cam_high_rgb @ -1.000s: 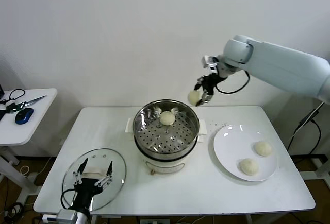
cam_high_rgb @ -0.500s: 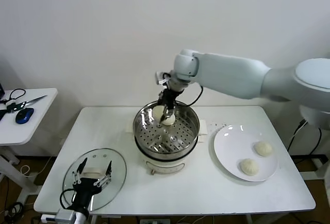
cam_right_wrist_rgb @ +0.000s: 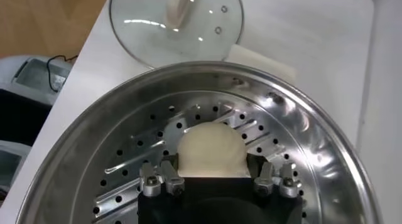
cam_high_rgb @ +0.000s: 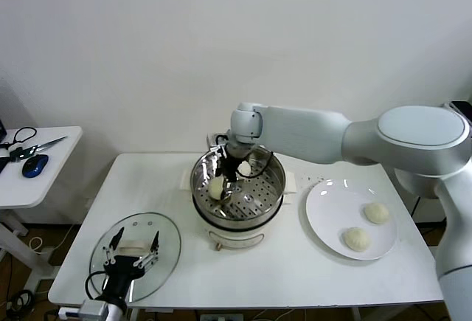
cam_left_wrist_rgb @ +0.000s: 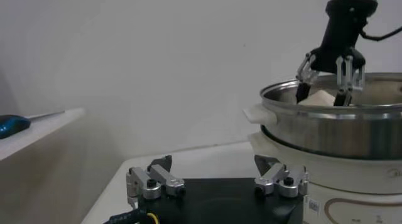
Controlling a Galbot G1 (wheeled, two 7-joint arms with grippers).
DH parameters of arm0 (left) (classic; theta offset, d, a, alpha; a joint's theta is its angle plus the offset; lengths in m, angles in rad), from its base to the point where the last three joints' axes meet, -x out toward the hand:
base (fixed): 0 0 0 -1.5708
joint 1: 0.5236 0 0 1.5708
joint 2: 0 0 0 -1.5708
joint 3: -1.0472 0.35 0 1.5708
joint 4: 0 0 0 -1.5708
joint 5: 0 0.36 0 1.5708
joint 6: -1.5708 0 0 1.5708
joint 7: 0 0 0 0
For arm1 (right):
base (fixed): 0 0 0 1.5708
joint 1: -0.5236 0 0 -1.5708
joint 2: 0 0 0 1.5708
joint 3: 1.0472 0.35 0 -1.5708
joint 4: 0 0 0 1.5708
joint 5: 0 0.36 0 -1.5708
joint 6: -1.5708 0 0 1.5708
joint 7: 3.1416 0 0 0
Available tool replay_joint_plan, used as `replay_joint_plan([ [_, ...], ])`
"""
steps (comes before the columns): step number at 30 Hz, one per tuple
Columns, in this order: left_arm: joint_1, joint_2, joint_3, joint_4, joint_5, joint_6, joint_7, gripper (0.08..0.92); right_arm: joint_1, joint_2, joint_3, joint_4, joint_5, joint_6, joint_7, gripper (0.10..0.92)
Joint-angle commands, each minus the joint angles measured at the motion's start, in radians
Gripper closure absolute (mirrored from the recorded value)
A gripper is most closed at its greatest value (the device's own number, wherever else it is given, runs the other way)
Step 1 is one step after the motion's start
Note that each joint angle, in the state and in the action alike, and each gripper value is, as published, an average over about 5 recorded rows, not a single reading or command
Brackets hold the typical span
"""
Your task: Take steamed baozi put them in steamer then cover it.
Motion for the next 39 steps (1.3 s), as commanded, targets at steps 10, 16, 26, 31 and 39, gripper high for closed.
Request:
replay_joint_plan([
  [10,-0.001,-0.001,0.0,-0.001,0.004,0.003,-0.001,0.177,0.121,-0.118,0.01,0.1,-0.019,0.023,-0.053,0.203],
  [16,0.0,-0.005,0.002,-0.006,0.007,0.004,-0.002,0.177,0.268,-0.318,-0.036,0.215,-0.01,0.064,-0.102,0.203],
  [26,0.002,-0.011,-0.002,-0.016,0.016,0.01,-0.002,0.177,0.337,-0.69,-0.122,0.456,-0.101,0.091,-0.128,0.203],
  [31,0.007,-0.014,-0.003,-0.016,0.023,0.011,-0.002,0.177,0.216,-0.856,-0.084,0.523,-0.265,0.095,-0.135,0.203],
  [39,0.012,-0.019,-0.006,-0.024,0.034,0.018,-0.003,0.177,-0.09,-0.969,0.066,0.509,-0.493,0.105,-0.157,0.203],
])
